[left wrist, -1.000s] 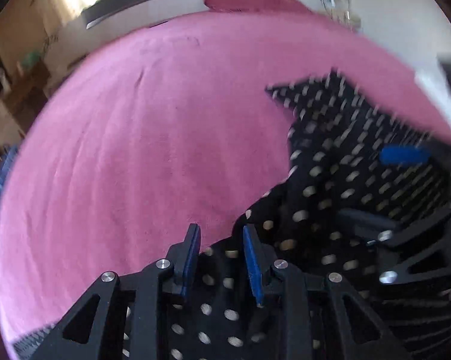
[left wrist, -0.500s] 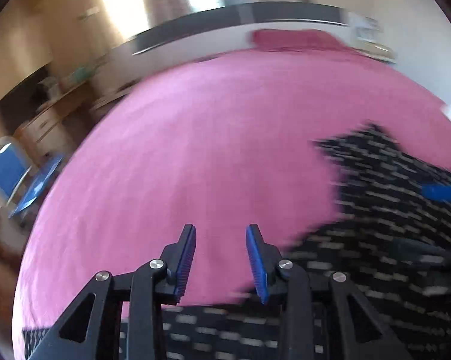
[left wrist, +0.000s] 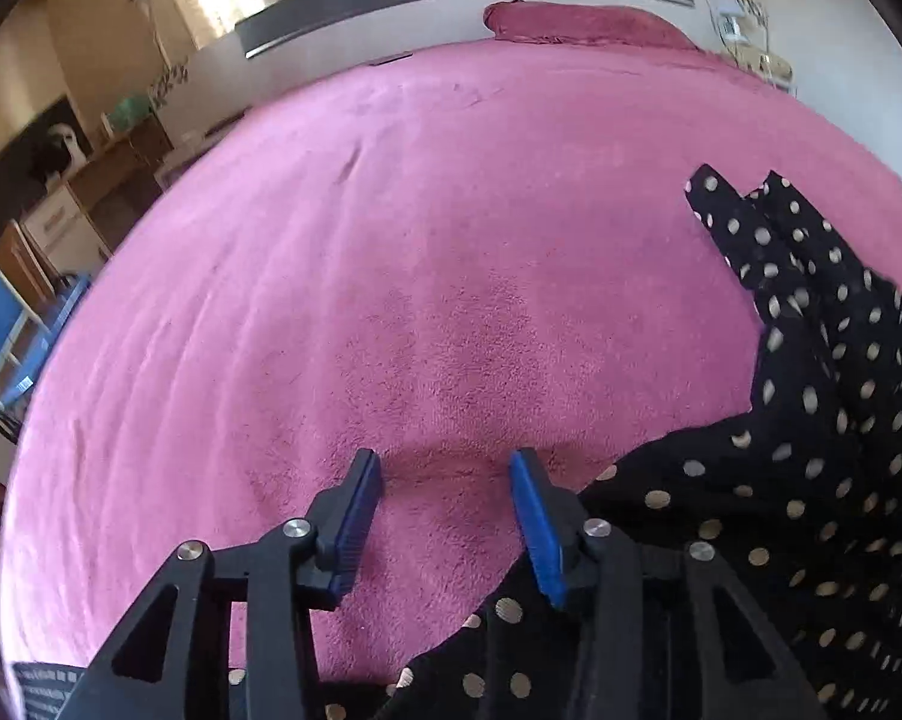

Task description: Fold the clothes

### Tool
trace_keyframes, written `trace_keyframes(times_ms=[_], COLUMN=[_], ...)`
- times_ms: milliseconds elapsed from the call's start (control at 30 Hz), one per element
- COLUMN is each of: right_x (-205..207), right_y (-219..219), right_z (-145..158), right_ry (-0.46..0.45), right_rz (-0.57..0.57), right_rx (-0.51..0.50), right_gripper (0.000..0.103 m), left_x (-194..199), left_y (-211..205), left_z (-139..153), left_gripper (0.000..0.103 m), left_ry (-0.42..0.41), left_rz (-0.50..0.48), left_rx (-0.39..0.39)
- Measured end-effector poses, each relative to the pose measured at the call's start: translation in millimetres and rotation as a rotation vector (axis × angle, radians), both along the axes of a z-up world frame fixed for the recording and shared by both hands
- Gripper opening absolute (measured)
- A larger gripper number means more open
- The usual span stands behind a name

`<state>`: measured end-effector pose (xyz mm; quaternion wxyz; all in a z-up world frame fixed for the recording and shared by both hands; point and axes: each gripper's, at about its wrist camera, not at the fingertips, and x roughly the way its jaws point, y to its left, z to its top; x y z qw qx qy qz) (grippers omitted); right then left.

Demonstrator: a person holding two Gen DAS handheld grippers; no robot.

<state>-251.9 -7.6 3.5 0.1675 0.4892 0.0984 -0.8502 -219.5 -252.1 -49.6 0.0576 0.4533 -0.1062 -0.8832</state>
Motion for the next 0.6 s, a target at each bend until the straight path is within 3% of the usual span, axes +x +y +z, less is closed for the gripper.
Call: trace_keyframes(times_ms=[167, 233, 300, 433, 500, 600], right_x=[27, 37, 48, 58, 49, 27], right_y=[16, 22, 28, 59, 83, 97], right_z=[9, 13, 17, 23, 21, -5], right_ry=[0.006, 0.009, 0.011, 0.041, 0.054, -0.023], right_rz=[0.018, 0.025, 0.032, 0.003, -0.038, -0.035], right_rx=[-0.022, -0.031, -0.039, -0.068, -0.078, -0.042], right_gripper=[0.103, 0.103, 0.103, 0.103, 0.103, 0.103], left_x=[2, 7, 19, 48, 54, 57], left_y=[-4, -7, 4, 62, 109, 163], left_z=[1, 9, 24, 60, 57, 30], left_gripper=[0.058, 0.057, 0.050, 0.051, 0.052, 0.053], left_ry=[0.012, 0.018, 0.086, 0.237, 0.199, 0.072], left_rz=[0.046, 0.087, 0.094, -0.059, -0.173, -0.257], left_rx=[-0.029, -0.046, -0.086, -0.047, -0.015, 0.008])
